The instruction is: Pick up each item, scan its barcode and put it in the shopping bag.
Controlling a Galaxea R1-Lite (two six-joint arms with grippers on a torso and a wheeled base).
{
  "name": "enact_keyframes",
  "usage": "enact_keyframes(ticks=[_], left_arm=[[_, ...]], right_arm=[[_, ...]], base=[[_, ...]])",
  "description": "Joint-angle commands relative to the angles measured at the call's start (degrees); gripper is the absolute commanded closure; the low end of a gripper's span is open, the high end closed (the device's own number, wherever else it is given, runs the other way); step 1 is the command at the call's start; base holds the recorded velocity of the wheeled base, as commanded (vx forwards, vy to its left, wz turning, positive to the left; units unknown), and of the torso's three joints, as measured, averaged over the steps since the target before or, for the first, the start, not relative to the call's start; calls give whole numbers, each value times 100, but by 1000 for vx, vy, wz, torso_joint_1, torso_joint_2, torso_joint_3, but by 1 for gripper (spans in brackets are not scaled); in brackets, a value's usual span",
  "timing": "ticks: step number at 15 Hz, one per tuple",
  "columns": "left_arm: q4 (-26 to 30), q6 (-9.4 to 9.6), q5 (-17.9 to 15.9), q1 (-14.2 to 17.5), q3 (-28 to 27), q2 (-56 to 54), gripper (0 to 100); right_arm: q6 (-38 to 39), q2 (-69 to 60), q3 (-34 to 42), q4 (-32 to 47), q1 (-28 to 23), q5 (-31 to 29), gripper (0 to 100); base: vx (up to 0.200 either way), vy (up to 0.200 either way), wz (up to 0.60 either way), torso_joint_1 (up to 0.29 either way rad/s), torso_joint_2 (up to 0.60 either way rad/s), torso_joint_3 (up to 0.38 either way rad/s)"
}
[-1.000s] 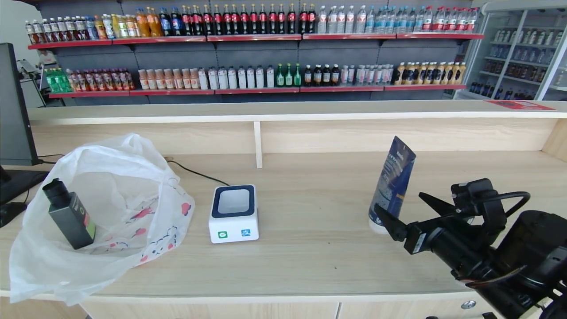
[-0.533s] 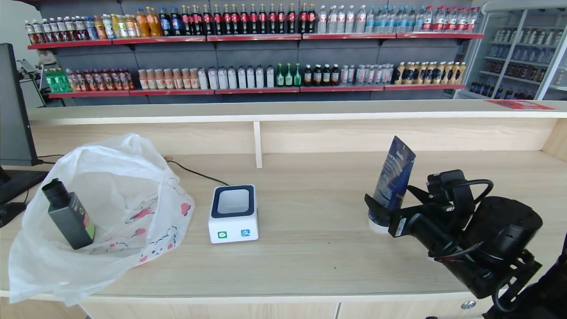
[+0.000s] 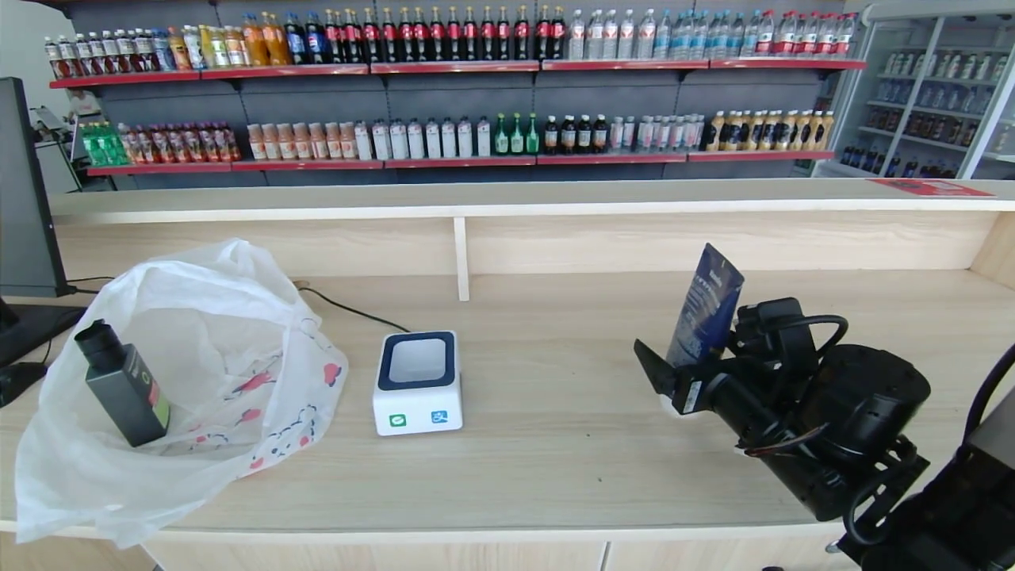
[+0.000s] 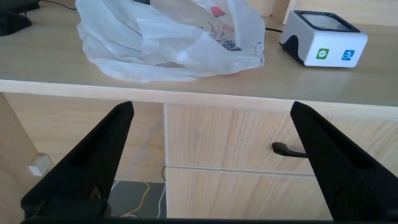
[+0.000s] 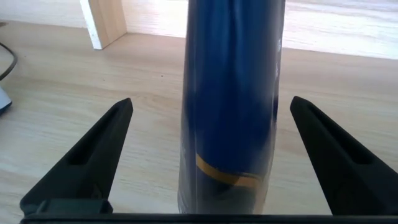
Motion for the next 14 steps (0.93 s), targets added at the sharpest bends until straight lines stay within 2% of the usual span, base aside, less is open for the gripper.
enact_keyframes(ticks=[1, 11, 12, 14], left_arm=[[-1, -3, 1, 4, 1, -2, 0], [-1, -3, 1, 4, 1, -2, 0], [-1, -3, 1, 4, 1, -2, 0], [-1, -3, 1, 4, 1, -2, 0]], right_arm=[[-9, 67, -43, -6, 3, -12, 0], [27, 207, -227, -6, -68, -126, 0], [27, 207, -236, -6, -68, -126, 100], [35, 207, -307, -6, -76, -126, 100]], base=[[0, 0, 0, 0, 0, 0], [0, 0, 0, 0, 0, 0], [0, 0, 0, 0, 0, 0], [0, 0, 0, 0, 0, 0]])
